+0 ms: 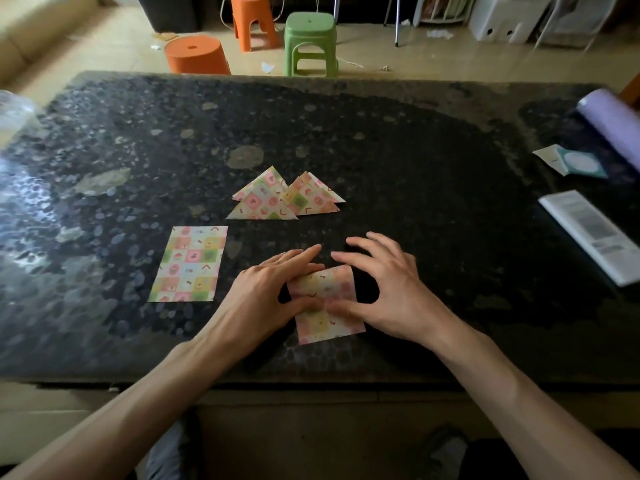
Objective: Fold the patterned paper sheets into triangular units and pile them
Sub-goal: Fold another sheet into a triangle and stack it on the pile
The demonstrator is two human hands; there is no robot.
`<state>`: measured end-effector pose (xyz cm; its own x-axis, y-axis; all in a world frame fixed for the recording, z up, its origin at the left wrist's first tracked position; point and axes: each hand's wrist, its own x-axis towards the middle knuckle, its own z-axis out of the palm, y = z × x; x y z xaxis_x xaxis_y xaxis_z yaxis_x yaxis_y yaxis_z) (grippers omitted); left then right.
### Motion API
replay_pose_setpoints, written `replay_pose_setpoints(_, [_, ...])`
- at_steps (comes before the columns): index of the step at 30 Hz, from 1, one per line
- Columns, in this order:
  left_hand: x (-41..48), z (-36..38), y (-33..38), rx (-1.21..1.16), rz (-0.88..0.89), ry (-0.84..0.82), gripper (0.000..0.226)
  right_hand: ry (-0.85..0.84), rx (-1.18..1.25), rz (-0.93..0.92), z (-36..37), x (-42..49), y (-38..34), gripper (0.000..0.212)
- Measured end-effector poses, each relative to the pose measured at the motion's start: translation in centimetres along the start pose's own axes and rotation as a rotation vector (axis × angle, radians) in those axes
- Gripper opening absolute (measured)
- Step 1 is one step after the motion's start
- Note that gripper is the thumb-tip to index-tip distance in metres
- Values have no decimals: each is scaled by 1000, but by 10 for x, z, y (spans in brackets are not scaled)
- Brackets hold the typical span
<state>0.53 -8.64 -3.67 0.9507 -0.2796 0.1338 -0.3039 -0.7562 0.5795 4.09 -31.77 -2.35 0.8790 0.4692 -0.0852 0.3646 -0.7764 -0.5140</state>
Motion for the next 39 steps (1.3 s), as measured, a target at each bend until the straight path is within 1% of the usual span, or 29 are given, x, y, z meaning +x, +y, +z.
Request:
replay_pose_setpoints(2, [-2, 2, 4, -87, 24, 71, 74, 93, 109, 7, -2, 1, -4, 68])
replay_pose_setpoints(3, [-2, 1, 7, -134, 24, 107, 72, 122, 202, 30, -3, 2, -5, 67])
replay_pose_setpoints(6, [2, -4, 12, -278, 8, 182, 70, 101, 571, 149, -9, 4, -11, 70])
replay_pose_setpoints(7, [3, -5, 12, -300, 6, 197, 72, 93, 642, 169, -11, 4, -13, 63])
replay_pose_setpoints(8, [5, -6, 11, -304, 9, 212, 77, 102, 685, 174, -12, 3, -15, 51])
replay_pose_setpoints(10, [8, -7, 9, -280, 10, 246, 87, 162, 777, 179, -14, 2, -18, 29])
replay_pose_setpoints(11, [9, -7, 8, -268, 4, 264, 92, 200, 814, 178, -16, 2, -18, 23])
replay_pose_setpoints(12, [9, -8, 7, -257, -1, 283, 95, 253, 811, 153, -17, 1, -18, 19])
replay_pose_setpoints(13, [10, -10, 6, -245, -3, 303, 97, 331, 755, 94, -19, 1, -18, 16])
replay_pose_setpoints(15, [11, -14, 5, -208, 1, 343, 95, 534, 521, -82, -20, -1, -16, 14])
replay_pose_setpoints(17, [11, -16, 4, -147, 29, 377, 81, 659, 263, -235, -18, -3, -14, 15])
replay_pose_setpoints(18, [10, -16, 2, -113, 52, 385, 71, 673, 174, -287, -17, -4, -12, 15])
replay_pose_setpoints(20, [6, -16, -4, -13, 105, 369, 48, 613, 50, -335, -13, -6, -4, 14])
replay_pose_setpoints(22, [0, -15, -12, 161, 189, 286, 27, 474, -34, -334, -7, -8, 3, 14])
replay_pose_setpoints(23, [-4, -14, -16, 253, 240, 225, 21, 396, -62, -321, -4, -9, 5, 13])
replay_pose_setpoints(24, [-8, -12, -19, 324, 277, 160, 21, 325, -81, -307, -1, -11, 7, 13])
replay_pose_setpoints(26, [-13, -11, -22, 375, 303, 69, 28, 227, -102, -282, 2, -14, 8, 14])
replay_pose_setpoints(29, [-17, -13, -21, 361, 308, 18, 43, 150, -76, -249, -1, -16, 6, 14])
replay_pose_setpoints(31, [-18, -13, -18, 339, 307, 13, 47, 118, -71, -248, -3, -18, 2, 18])
replay_pose_setpoints(34, [-19, -10, -13, 311, 296, 18, 44, 45, -13, -238, -2, -19, -4, 19])
replay_pose_setpoints(37, [-20, -7, -11, 287, 302, 18, 33, 1, 114, -193, -3, -19, -9, 10])
replay_pose_setpoints(39, [-20, -8, -8, 255, 298, 5, 30, -6, 163, -161, -10, -17, -10, 5])
